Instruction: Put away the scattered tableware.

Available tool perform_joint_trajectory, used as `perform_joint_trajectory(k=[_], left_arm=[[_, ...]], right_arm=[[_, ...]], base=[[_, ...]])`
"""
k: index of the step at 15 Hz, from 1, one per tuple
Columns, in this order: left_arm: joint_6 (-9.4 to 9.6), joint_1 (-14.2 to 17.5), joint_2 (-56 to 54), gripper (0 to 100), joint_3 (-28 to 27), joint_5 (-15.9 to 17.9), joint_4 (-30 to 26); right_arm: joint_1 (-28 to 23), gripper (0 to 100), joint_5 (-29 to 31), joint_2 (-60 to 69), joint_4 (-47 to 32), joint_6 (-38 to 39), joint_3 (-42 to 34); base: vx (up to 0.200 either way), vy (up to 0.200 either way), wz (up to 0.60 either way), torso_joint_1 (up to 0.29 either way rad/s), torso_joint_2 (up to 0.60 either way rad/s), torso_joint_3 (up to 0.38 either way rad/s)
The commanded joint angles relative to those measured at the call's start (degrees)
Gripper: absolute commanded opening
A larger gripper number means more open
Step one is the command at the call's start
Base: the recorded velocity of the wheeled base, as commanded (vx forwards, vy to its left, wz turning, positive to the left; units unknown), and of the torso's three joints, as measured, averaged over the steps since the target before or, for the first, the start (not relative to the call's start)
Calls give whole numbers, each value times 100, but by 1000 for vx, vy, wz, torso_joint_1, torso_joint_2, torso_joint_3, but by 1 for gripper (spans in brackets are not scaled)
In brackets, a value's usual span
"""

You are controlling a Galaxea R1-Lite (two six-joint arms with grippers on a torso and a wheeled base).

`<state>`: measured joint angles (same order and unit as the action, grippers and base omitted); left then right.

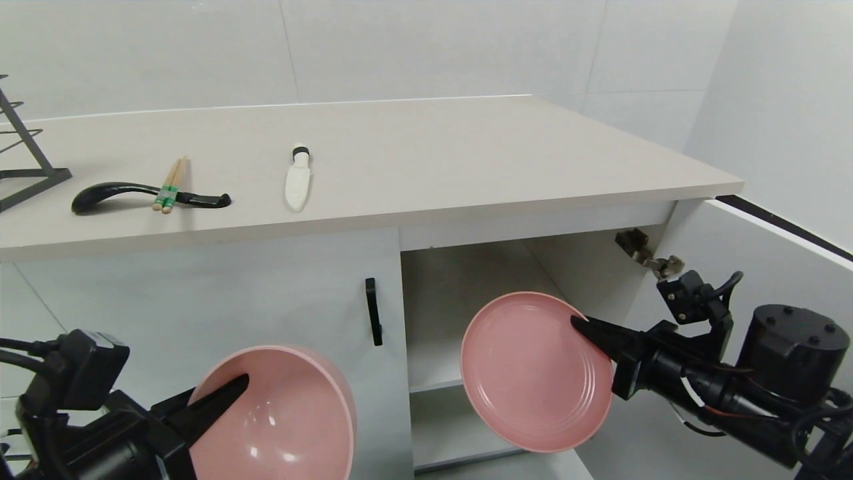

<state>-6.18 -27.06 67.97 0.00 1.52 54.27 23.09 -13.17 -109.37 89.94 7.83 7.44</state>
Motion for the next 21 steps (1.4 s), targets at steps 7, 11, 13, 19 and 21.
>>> perform_joint_trajectory(k=[7, 11, 13, 19, 21], left_arm=[[38, 8, -83, 0, 0, 6, -286], [600, -36, -311, 0, 0, 6, -795], [574, -18, -329, 0, 0, -3, -699], [557, 34, -294, 0, 0, -3, -664], [557, 43, -329, 0, -35, 6, -655]], right_arm=[[-15, 0, -2, -277, 6, 0, -146], [20, 0, -2, -392, 6, 0, -366], [38, 0, -2, -400, 6, 8, -418], [-68, 0, -2, -1130, 6, 52, -216], [-50, 0, -2, -1209, 6, 61, -137]], base=[[86, 0, 0, -1, 0, 2], [0, 0, 0, 0, 0, 0], [0, 0, 0, 0, 0, 0], [0, 0, 0, 0, 0, 0], [0, 0, 0, 0, 0, 0]])
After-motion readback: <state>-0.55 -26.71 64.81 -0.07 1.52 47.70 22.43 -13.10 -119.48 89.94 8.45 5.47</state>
